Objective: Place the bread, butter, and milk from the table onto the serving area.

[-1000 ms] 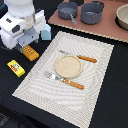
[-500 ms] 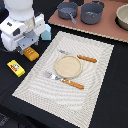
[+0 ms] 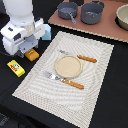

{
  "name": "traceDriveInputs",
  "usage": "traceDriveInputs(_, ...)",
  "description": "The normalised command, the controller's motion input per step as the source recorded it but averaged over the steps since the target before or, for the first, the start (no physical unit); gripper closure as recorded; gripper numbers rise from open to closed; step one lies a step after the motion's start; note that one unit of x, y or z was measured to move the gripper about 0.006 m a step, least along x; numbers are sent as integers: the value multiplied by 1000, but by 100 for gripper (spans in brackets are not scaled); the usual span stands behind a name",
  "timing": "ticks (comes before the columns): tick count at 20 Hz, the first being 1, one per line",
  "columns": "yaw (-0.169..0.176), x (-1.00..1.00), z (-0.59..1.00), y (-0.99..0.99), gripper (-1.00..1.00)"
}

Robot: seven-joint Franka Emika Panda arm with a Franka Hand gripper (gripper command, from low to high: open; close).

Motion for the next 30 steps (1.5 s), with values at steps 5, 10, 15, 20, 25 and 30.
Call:
traceDriveInputs(5,0,0,0,0,100)
traceDriveInputs(10,0,-9,-51,-11,100)
traceDriveInputs(15,-5,-51,405,-106,100)
traceDriveInputs(20,-67,354,1000,0,100)
traceDriveInputs(25,-99,733,1000,49,100)
traceDriveInputs(30,-109,821,841,5,100)
